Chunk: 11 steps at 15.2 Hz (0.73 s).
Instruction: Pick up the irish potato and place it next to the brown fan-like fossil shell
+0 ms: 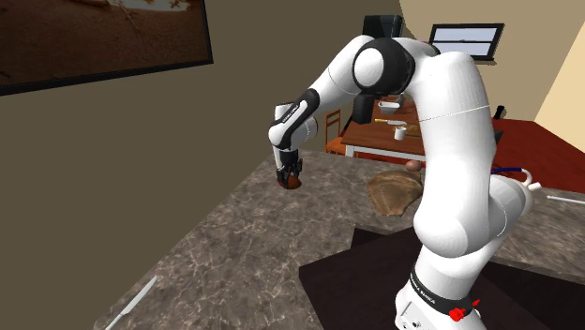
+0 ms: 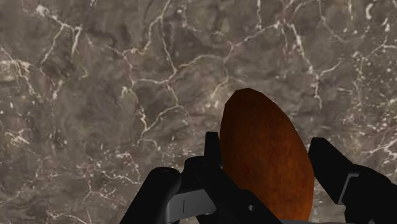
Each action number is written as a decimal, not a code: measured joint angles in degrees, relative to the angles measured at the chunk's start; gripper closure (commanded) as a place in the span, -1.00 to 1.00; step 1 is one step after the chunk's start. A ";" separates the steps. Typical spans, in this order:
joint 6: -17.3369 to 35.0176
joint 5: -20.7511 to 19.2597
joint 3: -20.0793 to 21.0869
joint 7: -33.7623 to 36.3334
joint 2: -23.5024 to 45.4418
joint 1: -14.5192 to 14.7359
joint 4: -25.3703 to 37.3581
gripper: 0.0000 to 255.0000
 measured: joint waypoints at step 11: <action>-6.44 0.87 0.50 -0.56 -5.37 -0.24 1.09 1.00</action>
